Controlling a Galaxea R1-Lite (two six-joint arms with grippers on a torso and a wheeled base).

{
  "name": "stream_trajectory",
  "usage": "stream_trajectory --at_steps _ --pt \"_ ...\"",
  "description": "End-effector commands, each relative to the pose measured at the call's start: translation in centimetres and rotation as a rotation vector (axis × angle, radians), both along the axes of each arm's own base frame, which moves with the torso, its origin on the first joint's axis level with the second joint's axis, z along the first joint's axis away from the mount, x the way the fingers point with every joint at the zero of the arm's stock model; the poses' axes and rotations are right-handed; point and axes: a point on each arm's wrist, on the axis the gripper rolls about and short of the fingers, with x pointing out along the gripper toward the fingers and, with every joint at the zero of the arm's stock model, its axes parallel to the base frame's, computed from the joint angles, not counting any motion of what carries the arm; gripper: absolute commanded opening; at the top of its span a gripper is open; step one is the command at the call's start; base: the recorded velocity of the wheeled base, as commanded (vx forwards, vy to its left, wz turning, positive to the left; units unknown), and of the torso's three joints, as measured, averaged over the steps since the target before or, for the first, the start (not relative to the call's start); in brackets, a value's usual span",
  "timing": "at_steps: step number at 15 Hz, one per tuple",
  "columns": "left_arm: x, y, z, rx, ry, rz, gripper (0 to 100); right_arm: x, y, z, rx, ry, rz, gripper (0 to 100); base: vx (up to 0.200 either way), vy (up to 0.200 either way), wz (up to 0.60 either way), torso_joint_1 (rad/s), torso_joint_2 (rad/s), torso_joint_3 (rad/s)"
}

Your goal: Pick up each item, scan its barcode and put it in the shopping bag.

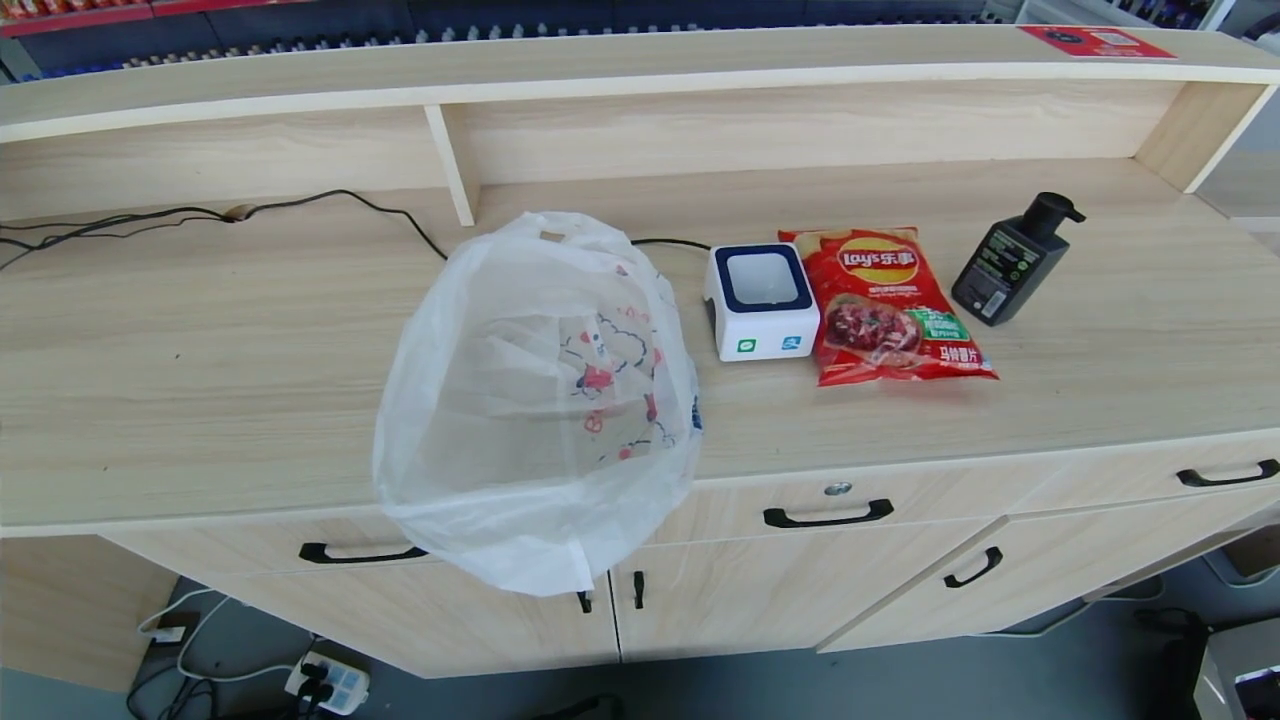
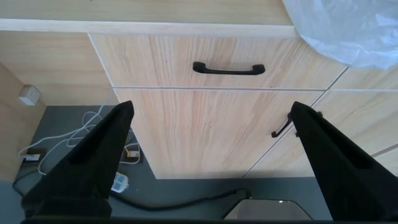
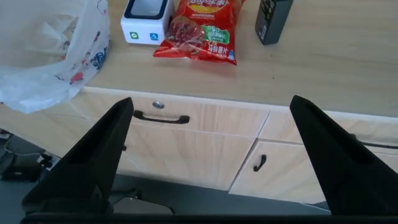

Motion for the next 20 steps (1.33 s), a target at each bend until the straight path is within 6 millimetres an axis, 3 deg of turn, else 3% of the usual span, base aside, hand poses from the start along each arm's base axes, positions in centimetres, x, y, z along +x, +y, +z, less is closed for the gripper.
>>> stream_trajectory --at_steps 1,2,4,9,12,15,20 --pt "0.0 0.0 0.0 0.000 -0.002 0.001 100 15.2 5.2 8.5 0.080 0.137 0.168 100 0.000 0.000 0.00 0.000 0.00 0.000" --pt "0.0 0.0 0.0 0.001 -0.002 -0.001 100 17.3 6.9 8.2 0.088 0.187 0.178 100 0.000 0.000 0.00 0.000 0.00 0.000" --pt "0.0 0.0 0.0 0.001 -0.002 -0.001 100 20.5 8.0 6.8 0.072 0.263 0.164 100 0.000 0.000 0.00 0.000 0.00 0.000" --pt "0.0 0.0 0.0 0.012 -0.003 0.000 100 24.5 9.0 3.7 0.045 0.377 0.137 100 0.000 0.000 0.00 0.000 0.00 0.000" --pt "0.0 0.0 0.1 0.058 -0.006 -0.001 100 26.7 8.3 3.9 0.041 0.355 0.088 100 0.000 0.000 0.00 0.000 0.00 0.000" --pt "0.0 0.0 0.1 0.069 -0.011 -0.002 100 28.3 6.2 4.4 -0.007 0.313 0.002 100 0.000 0.000 0.00 0.000 0.00 0.000" --pt "0.0 0.0 0.1 0.066 -0.011 -0.002 100 30.7 6.8 5.0 -0.045 0.288 0.027 100 0.000 0.000 0.00 0.000 0.00 0.000"
